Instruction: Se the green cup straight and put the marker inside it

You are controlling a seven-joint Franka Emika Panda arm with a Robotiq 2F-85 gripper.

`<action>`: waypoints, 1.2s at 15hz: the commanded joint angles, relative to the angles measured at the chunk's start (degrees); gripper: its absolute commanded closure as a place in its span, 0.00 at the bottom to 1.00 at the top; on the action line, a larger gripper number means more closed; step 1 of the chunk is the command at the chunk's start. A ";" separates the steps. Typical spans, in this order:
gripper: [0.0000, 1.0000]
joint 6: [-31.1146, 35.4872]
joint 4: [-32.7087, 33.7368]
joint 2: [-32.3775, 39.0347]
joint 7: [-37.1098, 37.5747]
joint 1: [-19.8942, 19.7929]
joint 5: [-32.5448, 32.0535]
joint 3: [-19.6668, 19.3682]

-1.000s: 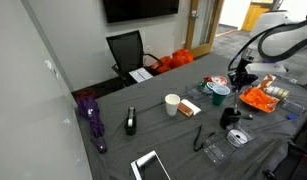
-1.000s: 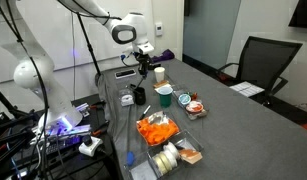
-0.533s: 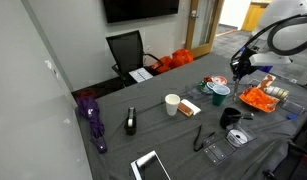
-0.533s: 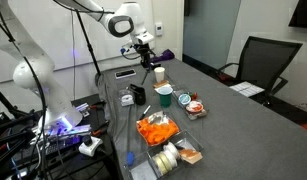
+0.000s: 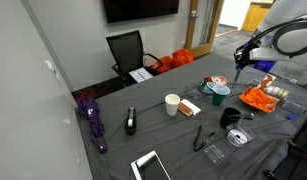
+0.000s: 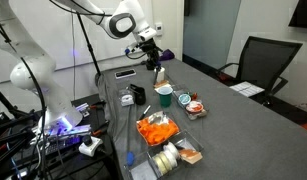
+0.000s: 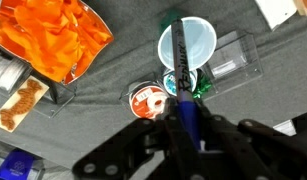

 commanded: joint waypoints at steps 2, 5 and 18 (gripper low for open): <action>0.95 2.14 4.86 6.09 8.30 -2.42 -6.40 0.05; 0.95 0.64 8.55 10.31 12.42 -1.24 -7.84 -1.02; 0.95 -2.77 15.16 24.09 14.13 5.53 -3.59 -5.43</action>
